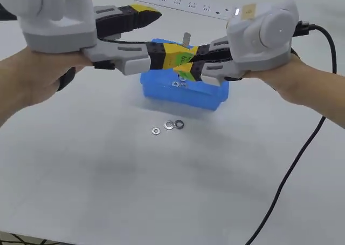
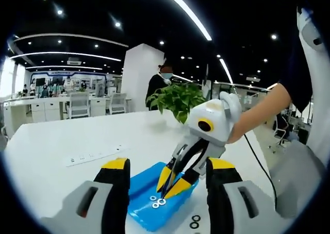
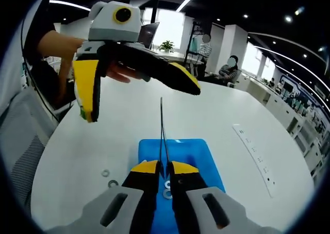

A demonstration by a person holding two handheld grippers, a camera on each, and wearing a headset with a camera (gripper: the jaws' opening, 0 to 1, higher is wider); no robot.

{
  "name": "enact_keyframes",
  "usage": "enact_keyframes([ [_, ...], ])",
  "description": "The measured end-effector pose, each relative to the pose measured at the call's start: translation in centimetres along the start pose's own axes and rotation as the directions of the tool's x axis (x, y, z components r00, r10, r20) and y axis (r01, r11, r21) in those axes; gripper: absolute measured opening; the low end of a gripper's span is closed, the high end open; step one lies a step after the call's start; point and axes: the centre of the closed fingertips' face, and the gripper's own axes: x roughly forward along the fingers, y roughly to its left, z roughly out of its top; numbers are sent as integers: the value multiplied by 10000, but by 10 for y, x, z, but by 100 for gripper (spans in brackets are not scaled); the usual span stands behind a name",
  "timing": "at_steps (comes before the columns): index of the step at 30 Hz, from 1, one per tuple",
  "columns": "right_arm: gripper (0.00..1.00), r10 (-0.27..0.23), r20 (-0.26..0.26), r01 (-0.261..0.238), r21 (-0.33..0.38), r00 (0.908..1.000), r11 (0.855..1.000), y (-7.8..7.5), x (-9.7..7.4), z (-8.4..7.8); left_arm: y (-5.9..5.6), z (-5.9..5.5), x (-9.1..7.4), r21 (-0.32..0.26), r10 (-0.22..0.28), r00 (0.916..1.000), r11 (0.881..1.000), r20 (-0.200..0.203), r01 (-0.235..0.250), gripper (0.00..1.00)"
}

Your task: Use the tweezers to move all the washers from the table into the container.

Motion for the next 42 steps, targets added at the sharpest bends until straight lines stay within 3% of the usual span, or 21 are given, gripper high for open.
enact_keyframes([
  [2,9,45,-52,-46,-85,10000,10000,1,0,-1,-4,0,5,41,-338,9994,9994,-67,338,58],
  [13,9,133,-113,-135,-129,9998,9998,0,-1,-5,-6,0,9,448,-1113,9936,9927,-214,1121,28],
  [19,9,196,-101,-197,-177,9998,9996,0,-1,-4,-10,-1,15,586,-1752,9837,9824,-397,1773,21],
  [24,9,208,-70,-210,-193,9998,9996,0,-1,-3,-17,-3,14,876,-2280,9715,9685,-643,2330,8],
  [29,9,200,-133,-204,-259,9997,9995,0,-2,-3,-19,-4,16,1196,-2445,9664,9601,-797,2528,8],
  [30,9,212,-140,-216,-267,9997,9994,0,-2,-3,-18,-4,16,1477,-2468,9655,9551,-830,2568,7],
  [31,9,226,-165,-230,-279,9996,9993,1,-2,-3,-16,-3,17,2183,-2229,9706,9464,-912,2379,7],
  [32,9,225,-174,-230,-289,9996,9993,1,-2,-3,-13,-3,17,2444,-2069,9733,9431,-999,2256,6],
  [34,9,201,-185,-207,-331,9996,9992,1,-2,-3,-20,-4,17,2464,-2265,9683,9374,-1050,2460,4],
  [37,10,167,-203,-175,-387,9997,9991,1,-2,-2,-21,-4,17,2828,-2284,9672,9257,-1117,2512,4],
  [42,12,-1,-210,-6,-320,9998,9995,-1,-2,0,-17,-4,18,2905,-2172,9699,9262,-1102,2404,4],
])
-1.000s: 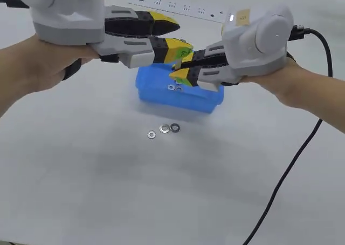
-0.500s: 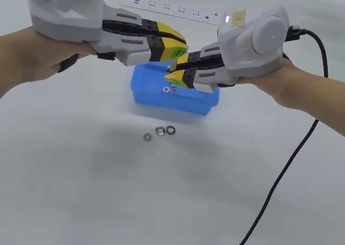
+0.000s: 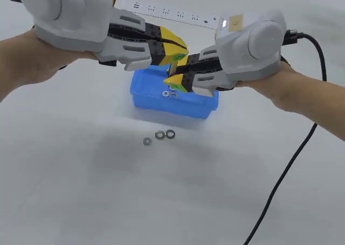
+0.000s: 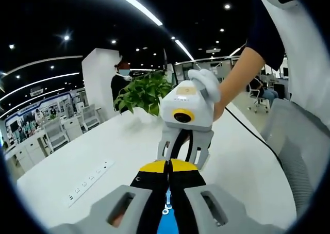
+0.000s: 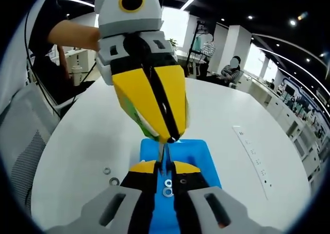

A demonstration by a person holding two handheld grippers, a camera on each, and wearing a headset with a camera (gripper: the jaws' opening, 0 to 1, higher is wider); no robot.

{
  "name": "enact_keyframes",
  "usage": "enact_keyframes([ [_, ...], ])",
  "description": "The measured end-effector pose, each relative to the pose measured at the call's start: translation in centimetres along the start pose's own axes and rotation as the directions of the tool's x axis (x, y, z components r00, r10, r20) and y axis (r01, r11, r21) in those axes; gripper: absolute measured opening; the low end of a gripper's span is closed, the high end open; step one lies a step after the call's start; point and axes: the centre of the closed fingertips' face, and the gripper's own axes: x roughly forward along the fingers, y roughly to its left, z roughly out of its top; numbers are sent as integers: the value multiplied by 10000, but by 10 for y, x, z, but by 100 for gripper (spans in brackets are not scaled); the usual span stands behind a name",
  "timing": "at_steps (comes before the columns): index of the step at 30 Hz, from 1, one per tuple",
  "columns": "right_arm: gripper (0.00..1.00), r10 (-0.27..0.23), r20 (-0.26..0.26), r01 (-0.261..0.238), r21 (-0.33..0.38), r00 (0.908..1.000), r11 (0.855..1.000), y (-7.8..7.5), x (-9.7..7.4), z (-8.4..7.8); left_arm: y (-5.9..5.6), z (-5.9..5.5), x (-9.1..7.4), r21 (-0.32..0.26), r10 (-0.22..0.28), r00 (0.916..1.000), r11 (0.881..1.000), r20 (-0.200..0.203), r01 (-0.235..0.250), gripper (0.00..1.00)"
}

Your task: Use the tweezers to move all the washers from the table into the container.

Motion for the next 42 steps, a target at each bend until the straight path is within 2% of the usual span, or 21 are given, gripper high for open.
enact_keyframes([
  [5,13,-139,195,133,311,9997,9994,-2,-3,4,4,3,-2,-110,134,9999,9999,107,-133,4],
  [7,17,-262,255,250,471,9993,9986,-4,-5,7,6,1,-3,-163,235,9997,9996,78,-233,4],
  [10,23,-436,140,427,555,9990,9975,-7,-7,5,9,0,-7,-358,388,9992,9986,109,-384,4],
  [13,30,-600,-108,605,580,9981,9965,-8,-9,1,13,4,-11,-520,645,9976,9967,250,-631,4],
  [18,35,-622,-241,636,637,9978,9959,-3,-12,0,18,11,-15,-574,926,9951,9942,357,-905,4],
  [20,39,-800,-272,817,690,9964,9943,-4,-16,0,19,10,-17,-607,1002,9940,9934,434,-974,4],
  [21,43,-1138,-273,1155,722,9931,9907,-7,-19,2,19,12,-18,-624,1054,9934,9928,460,-1024,4],
  [23,49,-1452,-15,1446,979,9894,9846,-10,-24,8,19,14,-20,-649,1121,9923,9920,519,-1086,4],
  [25,53,-1555,205,1521,1167,9876,9815,-9,-28,11,18,18,-23,-741,1193,9907,9907,654,-1144,4],
  [28,55,-1643,133,1618,1138,9863,9802,-5,-33,10,21,21,-28,-755,1315,9887,9892,726,-1260,4],
  [30,60,-1749,233,1697,1459,9843,9746,-3,-36,10,20,25,-31,-758,1366,9876,9885,775,-1308,4],
  [31,62,-1785,508,1661,1888,9826,9679,0,-38,12,20,27,-34,-753,1427,9864,9878,816,-1366,4],
  [32,64,-1796,594,1646,1997,9819,9659,2,-40,13,19,28,-36,-714,1452,9859,9877,836,-1394,4],
  [37,76,-1792,657,1627,2034,9816,9655,19,-48,8,8,36,-46,-656,1514,9841,9872,932,-1456,4],
  [39,85,-2144,530,1998,2016,9753,9589,22,-52,3,2,37,-50,-659,1542,9837,9867,929,-1485,4],
  [40,90,-2354,496,2194,2184,9706,9509,24,-54,0,-1,36,-51,-652,1540,9838,9868,921,-1484,4],
  [42,94,-2470,686,2221,2573,9666,9405,31,-56,1,-9,35,-55,-610,1537,9841,9870,887,-1487,4],
])
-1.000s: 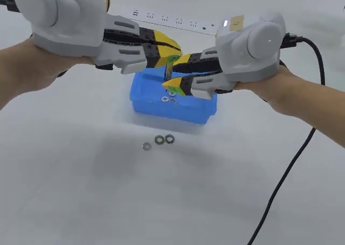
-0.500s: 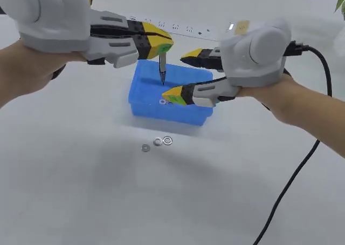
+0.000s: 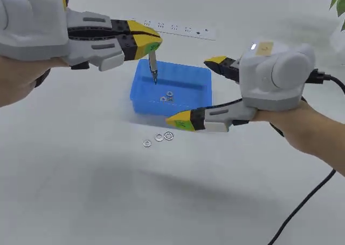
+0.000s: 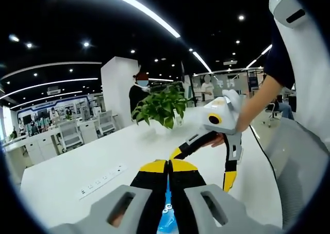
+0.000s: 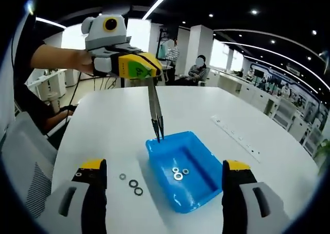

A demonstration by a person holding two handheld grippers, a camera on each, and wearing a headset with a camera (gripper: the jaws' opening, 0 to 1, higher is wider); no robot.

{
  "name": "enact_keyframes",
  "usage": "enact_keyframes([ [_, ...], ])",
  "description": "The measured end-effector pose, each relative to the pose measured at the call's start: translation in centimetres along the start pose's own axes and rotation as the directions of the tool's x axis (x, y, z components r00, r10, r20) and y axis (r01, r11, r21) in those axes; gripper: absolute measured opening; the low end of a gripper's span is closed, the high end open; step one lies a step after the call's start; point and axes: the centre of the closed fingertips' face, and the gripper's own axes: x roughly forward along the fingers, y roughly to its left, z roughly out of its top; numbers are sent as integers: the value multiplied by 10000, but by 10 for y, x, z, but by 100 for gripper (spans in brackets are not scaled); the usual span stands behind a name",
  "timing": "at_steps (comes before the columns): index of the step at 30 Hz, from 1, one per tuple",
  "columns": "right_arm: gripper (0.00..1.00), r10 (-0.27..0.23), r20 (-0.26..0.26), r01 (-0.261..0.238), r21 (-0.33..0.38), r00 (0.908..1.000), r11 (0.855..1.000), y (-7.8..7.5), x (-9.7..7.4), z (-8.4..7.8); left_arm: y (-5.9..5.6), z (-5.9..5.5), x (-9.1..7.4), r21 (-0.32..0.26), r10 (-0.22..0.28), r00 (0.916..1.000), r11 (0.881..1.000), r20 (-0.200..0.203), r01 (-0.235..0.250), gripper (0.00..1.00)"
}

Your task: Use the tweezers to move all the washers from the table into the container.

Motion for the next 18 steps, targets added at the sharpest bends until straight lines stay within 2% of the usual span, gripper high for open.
enact_keyframes([
  [6,96,102,-125,-98,249,9999,9996,18,-10,-16,-13,-1,-15,-270,92,9999,9996,58,-90,4],
  [8,100,-52,35,50,651,10000,9979,19,-14,-16,-16,1,-19,-292,141,9998,9995,115,-138,4],
  [10,100,-67,238,47,825,9997,9966,22,-20,-15,-20,2,-22,-274,116,9998,9996,176,-111,4],
  [12,100,-55,234,37,789,9997,9969,26,-26,-17,-26,2,-25,-342,-40,9995,9994,300,50,4],
  [16,100,149,-97,-143,659,9998,9977,38,-31,-28,-40,-5,-28,-239,-253,9996,9994,137,256,4],
  [18,100,191,-156,-179,733,9997,9971,44,-33,-32,-49,-14,-29,-373,-427,9991,9984,-20,426,4],
])
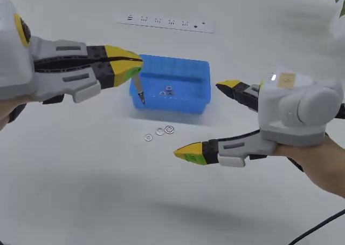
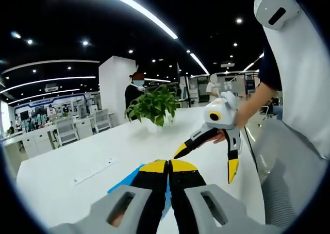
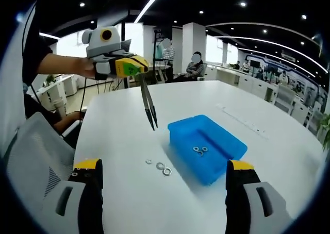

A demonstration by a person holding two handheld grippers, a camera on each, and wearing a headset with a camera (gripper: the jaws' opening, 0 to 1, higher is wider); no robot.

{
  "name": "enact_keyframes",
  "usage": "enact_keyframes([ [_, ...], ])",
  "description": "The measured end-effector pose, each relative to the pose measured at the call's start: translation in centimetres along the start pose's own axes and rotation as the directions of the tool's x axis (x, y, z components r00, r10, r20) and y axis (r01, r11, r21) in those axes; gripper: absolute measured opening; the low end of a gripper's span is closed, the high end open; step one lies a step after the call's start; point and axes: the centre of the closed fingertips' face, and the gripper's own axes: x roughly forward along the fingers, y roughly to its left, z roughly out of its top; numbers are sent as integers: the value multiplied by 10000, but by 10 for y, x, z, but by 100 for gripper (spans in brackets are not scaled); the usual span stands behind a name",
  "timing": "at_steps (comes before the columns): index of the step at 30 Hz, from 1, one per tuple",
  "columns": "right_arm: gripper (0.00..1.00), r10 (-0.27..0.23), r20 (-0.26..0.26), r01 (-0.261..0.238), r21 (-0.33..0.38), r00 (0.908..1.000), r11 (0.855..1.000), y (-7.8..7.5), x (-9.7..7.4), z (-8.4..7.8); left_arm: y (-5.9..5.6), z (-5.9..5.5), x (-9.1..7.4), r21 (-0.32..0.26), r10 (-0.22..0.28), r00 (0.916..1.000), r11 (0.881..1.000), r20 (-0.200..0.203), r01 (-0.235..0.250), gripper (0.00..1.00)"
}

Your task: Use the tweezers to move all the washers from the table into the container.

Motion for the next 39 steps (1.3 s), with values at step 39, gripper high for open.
enact_keyframes([
  [39,100,548,-612,-507,662,9966,9965,14,-3,-40,-23,-57,18,-1027,-476,9986,9937,-222,451,4],
])
